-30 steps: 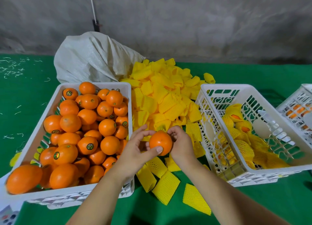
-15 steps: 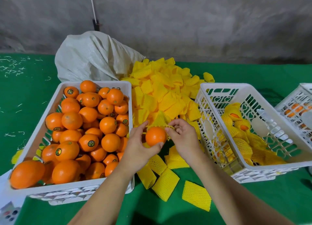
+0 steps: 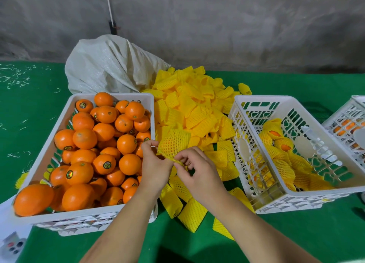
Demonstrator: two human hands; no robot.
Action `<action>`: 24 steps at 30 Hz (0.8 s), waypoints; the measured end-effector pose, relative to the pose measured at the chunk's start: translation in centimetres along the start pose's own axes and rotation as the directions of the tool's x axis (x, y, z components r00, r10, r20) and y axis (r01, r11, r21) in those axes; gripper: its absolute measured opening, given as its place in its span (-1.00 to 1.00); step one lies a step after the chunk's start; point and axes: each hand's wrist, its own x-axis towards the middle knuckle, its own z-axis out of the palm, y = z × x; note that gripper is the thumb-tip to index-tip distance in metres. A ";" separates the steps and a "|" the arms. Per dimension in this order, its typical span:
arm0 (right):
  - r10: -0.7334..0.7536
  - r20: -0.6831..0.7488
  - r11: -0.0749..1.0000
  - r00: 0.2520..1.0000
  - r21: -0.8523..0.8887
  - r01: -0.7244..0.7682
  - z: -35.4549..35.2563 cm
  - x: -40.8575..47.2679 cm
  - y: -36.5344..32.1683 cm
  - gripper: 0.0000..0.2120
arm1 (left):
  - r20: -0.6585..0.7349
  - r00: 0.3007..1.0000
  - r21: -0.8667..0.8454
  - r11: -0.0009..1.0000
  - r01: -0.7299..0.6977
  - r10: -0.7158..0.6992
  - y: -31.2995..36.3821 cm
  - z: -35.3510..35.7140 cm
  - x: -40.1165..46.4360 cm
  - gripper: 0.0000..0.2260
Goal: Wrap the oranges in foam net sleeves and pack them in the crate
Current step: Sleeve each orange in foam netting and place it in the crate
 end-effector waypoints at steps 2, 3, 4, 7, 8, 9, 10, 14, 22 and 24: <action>0.094 0.041 0.995 0.995 0.036 -0.096 0.1 0.3 0.2 -0.60 | 0.006 1.000 -0.010 1.000 -0.005 0.005 0.3 -0.1 -0.2 -0.55; 0.119 0.052 0.993 0.991 0.008 -0.120 0.3 0.3 0.3 -0.50 | 0.006 1.000 -0.025 1.000 0.005 -0.005 0.6 -0.2 -0.4 -0.57; 0.124 0.053 0.992 0.991 -0.039 -0.122 0.4 0.4 0.4 -0.42 | 0.008 1.000 -0.041 0.999 0.028 -0.028 0.8 -0.3 -0.5 -0.57; 0.102 0.011 0.990 0.995 -0.099 -0.100 0.6 0.4 0.6 -0.38 | 0.050 0.996 -0.077 0.994 0.080 -0.076 1.2 -0.7 -0.7 -0.64; 0.087 0.001 0.992 0.996 -0.089 -0.087 0.6 0.4 0.7 -0.39 | 0.067 0.995 -0.084 0.993 0.079 -0.073 1.2 -0.8 -0.7 -0.69; 0.074 0.004 0.995 0.997 -0.062 -0.074 0.6 0.4 0.7 -0.40 | 0.087 0.994 -0.084 0.994 0.068 -0.061 1.2 -0.9 -0.7 -0.75; 0.065 0.018 0.998 0.998 -0.026 -0.065 0.5 0.4 0.7 -0.39 | 0.113 0.993 -0.073 0.996 0.051 -0.043 1.2 -0.8 -0.8 -0.78; 0.095 0.055 0.995 0.994 0.015 -0.096 0.0 0.7 0.7 -0.28 | 0.184 0.978 0.018 0.995 -0.101 0.096 1.3 -0.7 -1.2 -0.61; 0.209 -0.197 0.977 0.958 0.076 -0.197 -0.9 0.5 1.8 -0.26 | 0.216 0.963 0.330 0.916 -0.227 0.160 0.3 -0.4 -2.0 -0.74; 0.226 -0.244 0.974 0.943 0.049 -0.220 -0.7 0.5 2.1 -0.23 | 0.228 0.953 0.373 0.887 -0.273 0.197 0.2 -0.1 -2.3 -0.79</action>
